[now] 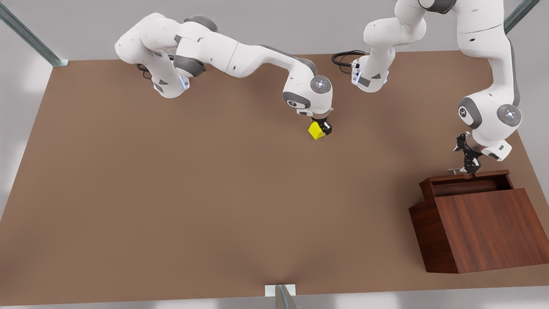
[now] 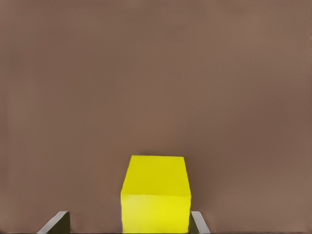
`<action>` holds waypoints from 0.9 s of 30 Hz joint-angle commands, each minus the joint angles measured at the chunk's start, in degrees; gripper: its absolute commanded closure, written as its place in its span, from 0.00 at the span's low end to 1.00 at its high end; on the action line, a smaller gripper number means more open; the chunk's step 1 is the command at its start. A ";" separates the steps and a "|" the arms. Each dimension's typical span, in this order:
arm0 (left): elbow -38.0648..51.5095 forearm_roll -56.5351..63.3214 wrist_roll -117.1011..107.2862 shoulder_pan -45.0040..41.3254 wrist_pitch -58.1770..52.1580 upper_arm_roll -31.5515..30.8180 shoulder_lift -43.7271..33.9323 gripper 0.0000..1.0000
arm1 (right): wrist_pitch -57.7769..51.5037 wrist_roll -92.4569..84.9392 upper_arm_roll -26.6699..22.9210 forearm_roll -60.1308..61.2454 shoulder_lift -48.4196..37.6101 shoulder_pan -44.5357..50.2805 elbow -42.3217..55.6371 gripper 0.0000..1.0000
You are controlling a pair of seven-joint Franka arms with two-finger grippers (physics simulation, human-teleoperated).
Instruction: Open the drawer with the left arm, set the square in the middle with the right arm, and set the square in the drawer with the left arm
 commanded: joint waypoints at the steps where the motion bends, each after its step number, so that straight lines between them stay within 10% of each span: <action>1: 0.00 0.25 0.00 0.00 -0.24 0.00 0.00 0.00 | -1.36 -1.31 0.01 0.15 -1.10 -0.82 -0.01 0.00; 9: -0.17 0.33 0.00 0.00 -3.85 0.00 -1.59 0.00 | -17.71 -81.28 -0.43 2.52 -39.86 -31.67 -24.26 0.00; 15: -0.17 0.95 0.00 0.00 -4.37 0.00 -1.41 0.00 | -27.47 -123.48 -22.75 11.58 -47.51 -37.30 -24.09 0.00; 18: -0.17 1.04 0.00 0.00 -5.52 0.00 -1.50 0.00 | -35.91 -123.75 -22.58 11.31 -36.44 -40.11 -7.13 0.00; 27: 0.00 1.83 -0.09 0.00 -10.18 0.00 -3.17 0.00 | -25.80 -124.98 -14.14 10.61 -45.41 -54.18 -22.16 0.00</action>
